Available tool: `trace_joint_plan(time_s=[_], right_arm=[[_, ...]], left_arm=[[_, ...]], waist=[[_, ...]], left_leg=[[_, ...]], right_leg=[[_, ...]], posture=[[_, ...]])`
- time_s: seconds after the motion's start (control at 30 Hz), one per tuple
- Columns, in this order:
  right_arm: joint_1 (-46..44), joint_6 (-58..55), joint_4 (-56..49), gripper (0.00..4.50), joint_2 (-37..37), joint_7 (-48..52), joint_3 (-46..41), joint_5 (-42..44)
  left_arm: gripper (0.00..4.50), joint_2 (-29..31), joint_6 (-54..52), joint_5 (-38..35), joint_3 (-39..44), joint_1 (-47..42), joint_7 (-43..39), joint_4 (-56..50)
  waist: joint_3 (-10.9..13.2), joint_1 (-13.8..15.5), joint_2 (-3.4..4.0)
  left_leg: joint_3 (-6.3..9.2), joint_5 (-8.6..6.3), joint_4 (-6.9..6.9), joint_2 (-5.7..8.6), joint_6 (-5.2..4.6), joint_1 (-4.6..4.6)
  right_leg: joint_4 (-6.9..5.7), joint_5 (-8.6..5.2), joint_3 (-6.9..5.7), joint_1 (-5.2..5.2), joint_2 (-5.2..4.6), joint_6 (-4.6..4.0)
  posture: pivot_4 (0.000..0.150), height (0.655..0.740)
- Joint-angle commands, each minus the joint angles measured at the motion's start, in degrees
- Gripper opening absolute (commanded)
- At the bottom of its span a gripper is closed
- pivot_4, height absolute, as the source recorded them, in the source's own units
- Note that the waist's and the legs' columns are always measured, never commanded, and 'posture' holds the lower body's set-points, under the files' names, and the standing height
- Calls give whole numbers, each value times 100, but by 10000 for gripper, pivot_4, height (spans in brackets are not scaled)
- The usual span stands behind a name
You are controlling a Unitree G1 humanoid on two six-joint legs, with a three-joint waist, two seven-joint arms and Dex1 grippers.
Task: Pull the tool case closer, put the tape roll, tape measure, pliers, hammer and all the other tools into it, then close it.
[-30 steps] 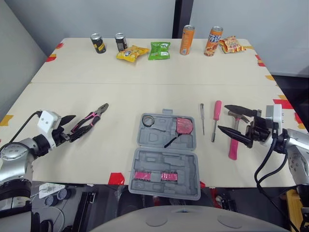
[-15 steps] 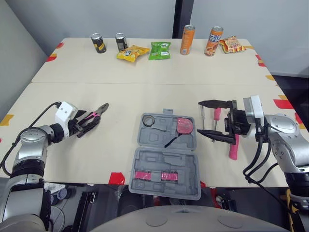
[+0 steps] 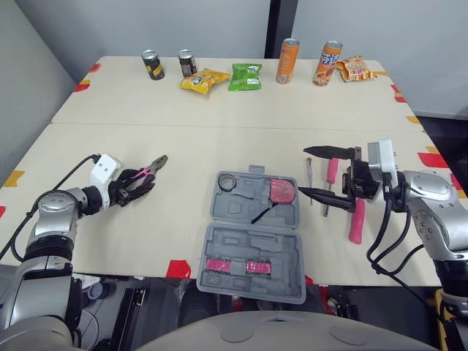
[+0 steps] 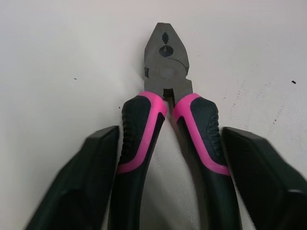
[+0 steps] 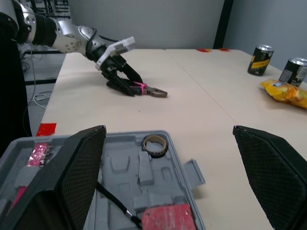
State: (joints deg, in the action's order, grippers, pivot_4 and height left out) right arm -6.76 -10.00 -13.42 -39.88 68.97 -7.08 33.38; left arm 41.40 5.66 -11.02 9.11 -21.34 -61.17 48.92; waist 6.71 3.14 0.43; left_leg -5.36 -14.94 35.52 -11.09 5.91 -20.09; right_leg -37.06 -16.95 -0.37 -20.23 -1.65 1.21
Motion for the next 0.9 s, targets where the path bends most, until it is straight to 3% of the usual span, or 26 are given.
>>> trace_joint_plan(time_s=[0.03, 0.4, 0.67, 0.9], right_arm=[[37, 83, -11, 45000, -111, 190, -206, 145], [-42, 110, 125, 45000, -159, 496, -162, 169], [-303, 335, 223, 45000, -201, 370, 277, -498], [-1101, 4, 262, 45000, -111, -192, 1013, -1332]], left_arm=[[26567, -17, -60, -56, 21, 117, -116, -101], [26566, 39, -252, -517, 368, 461, -269, -934], [26565, 453, -1336, -1139, 102, 1189, -986, -3869], [26565, 550, -2063, -885, -876, 294, -1182, -4969]], waist=[[0, 1, 0], [4, -22, -4], [21, -17, -21], [30, -26, -11]], left_leg=[[0, 0, 0, 0, 0, 0], [1, 0, 0, -2, 0, 0], [4, 0, -1, -6, 0, -3], [1, 4, -1, -3, 4, 0]], right_leg=[[1, 0, 0, 0, 0, 1], [1, 1, -1, 0, 0, 2], [4, 1, -4, -2, 1, 2], [0, 1, 1, -4, 6, 1]], posture=[[1500, 7400], [1500, 7400], [1500, 7400], [1500, 7400]])
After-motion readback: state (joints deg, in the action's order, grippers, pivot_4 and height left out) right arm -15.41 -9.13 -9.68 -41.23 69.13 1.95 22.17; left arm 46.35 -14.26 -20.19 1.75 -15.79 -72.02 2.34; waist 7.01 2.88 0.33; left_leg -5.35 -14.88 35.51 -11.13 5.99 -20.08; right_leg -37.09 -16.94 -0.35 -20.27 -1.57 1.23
